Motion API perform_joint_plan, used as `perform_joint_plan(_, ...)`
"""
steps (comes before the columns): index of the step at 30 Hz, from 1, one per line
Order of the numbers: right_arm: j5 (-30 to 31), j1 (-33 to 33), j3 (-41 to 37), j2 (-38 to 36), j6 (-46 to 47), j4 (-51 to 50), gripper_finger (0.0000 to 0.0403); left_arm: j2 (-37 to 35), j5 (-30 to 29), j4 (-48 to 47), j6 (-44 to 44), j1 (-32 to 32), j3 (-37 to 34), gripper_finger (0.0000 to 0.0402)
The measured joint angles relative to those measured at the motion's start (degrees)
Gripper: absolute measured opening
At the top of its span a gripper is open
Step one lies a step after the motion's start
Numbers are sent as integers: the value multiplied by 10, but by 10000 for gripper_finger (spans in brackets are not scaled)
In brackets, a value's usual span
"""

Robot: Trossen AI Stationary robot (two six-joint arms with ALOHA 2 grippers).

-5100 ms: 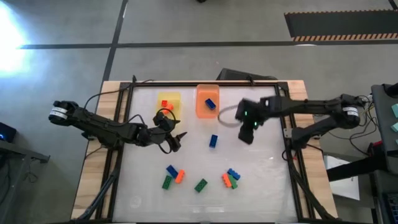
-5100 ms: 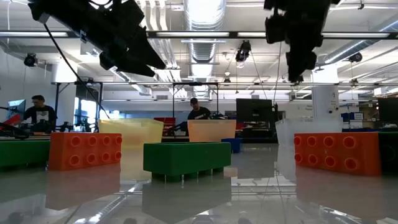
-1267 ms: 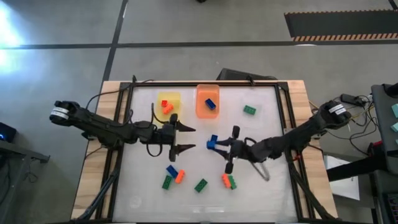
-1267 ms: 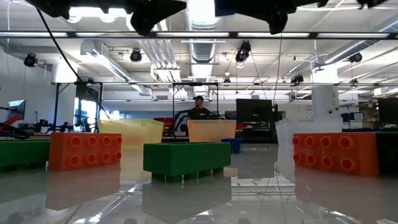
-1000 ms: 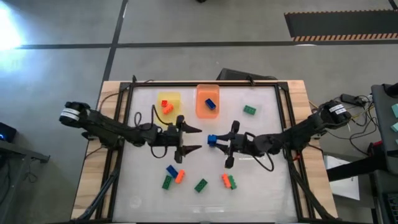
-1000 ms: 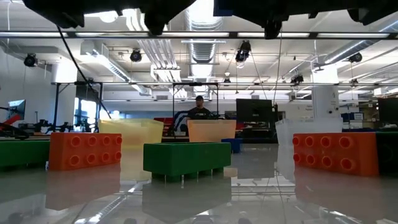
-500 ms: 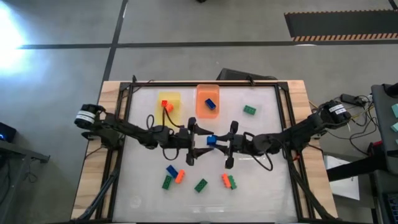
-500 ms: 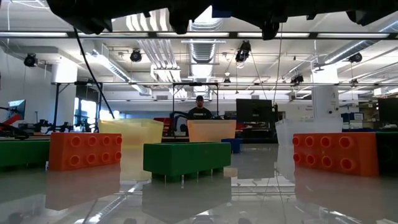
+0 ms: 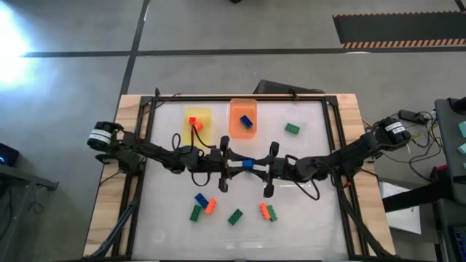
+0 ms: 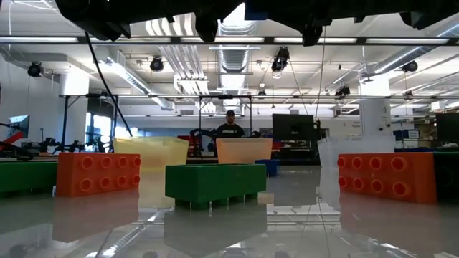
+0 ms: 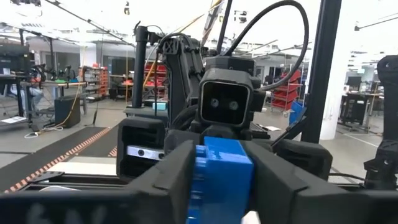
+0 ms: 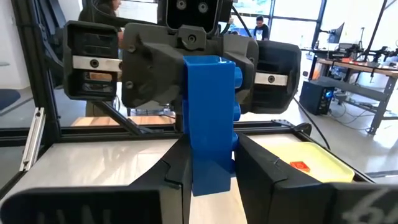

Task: Sort & place blocks by color
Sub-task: Put the blue game piece into the orange bin

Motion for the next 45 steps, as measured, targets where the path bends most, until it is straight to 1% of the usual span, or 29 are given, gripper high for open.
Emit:
perform_joint_plan(2,0,0,0,0,8,1,77,0,0,0,5,0,0,90)
perform_joint_plan(4,-1,0,0,0,14,2,85,0,0,0,6,0,0,84)
perform_joint_plan(9,-3,-8,0,0,40,1,162,0,-2,0,-2,1,0,83)
perform_joint_plan(12,0,-7,0,-2,40,-2,198,0,-1,-1,-2,0,0,83)
perform_joint_plan(15,2,-8,0,-18,40,-18,218,-3,0,-9,-2,3,0,85)
perform_joint_plan(18,3,-8,0,-54,53,-73,225,-18,-7,-49,-3,8,-1,86)
perform_joint_plan(21,3,-8,1,-101,70,-153,224,-41,-33,-113,-4,18,0,87)
perform_joint_plan(25,4,-8,1,-168,89,-264,219,-72,-74,-273,-4,38,30,88)
perform_joint_plan(27,3,-8,1,-200,90,-324,219,-78,-90,-371,-4,51,60,88)
perform_joint_plan(30,2,-8,1,-242,92,-402,219,-78,-92,-524,-2,77,116,89)
perform_joint_plan(33,2,-8,-3,-275,88,-436,219,-70,-92,-655,4,107,178,89)
perform_joint_plan(35,1,-8,-9,-292,79,-442,219,-60,-91,-720,19,128,212,90)
perform_joint_plan(38,1,-8,-18,-312,60,-442,219,-43,-89,-775,33,161,252,90)
perform_joint_plan(45,0,-8,-48,-343,43,-436,219,6,-52,-776,44,234,315,90)
